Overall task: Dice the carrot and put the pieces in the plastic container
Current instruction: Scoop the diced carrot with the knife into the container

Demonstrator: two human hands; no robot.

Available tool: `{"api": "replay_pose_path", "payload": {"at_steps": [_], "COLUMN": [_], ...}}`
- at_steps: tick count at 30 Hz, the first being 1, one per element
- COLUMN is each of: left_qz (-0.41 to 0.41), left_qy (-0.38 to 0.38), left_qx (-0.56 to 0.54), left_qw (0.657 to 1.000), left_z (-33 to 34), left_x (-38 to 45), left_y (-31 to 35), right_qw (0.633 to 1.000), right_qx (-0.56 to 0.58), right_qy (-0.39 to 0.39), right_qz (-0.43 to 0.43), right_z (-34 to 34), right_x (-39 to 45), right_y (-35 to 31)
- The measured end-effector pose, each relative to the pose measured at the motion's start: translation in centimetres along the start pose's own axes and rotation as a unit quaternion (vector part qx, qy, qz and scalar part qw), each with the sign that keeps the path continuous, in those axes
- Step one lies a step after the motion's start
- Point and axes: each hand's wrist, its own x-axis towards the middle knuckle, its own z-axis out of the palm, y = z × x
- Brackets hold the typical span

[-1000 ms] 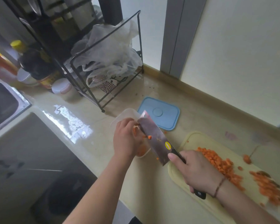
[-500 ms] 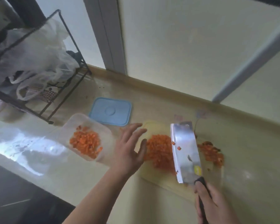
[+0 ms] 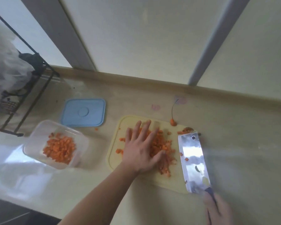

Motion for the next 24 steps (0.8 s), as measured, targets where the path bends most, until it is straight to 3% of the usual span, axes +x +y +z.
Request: {"api": "replay_pose_path", "payload": {"at_steps": [1,2,4,8,15,24], "left_qz": [-0.001,0.001,0.005,-0.008,-0.017,0.009], "left_qy": [0.0,0.003,0.01,0.016,0.055,0.097], "left_qx": [-0.002,-0.002,0.001,-0.006,-0.016,-0.038], "left_qw": [1.0,1.0,1.0,1.0,0.998,0.994], "left_z": [0.3,0.5,0.7,0.5,0.7,1.4], "left_x": [0.0,-0.1,-0.3,-0.3,-0.5,-0.3], "left_y": [0.1,0.1,0.2,0.6,1.8,1.8], "right_qw": [0.999,0.992,0.979,0.95,0.929,0.904], "right_qx": [0.008,-0.064,-0.14,-0.177,-0.175,-0.127], "right_qy": [-0.049,-0.104,-0.148,-0.252,-0.326,-0.408], "right_qz": [0.015,0.041,0.03,0.058,-0.013,-0.006], "right_z": [-0.2,-0.3,-0.7,1.2,4.1,5.7], "right_x": [0.1,0.7,1.3,2.2,2.4,2.7], "right_y": [-0.2,-0.2,1.1,0.4,-1.2,-2.4]}}
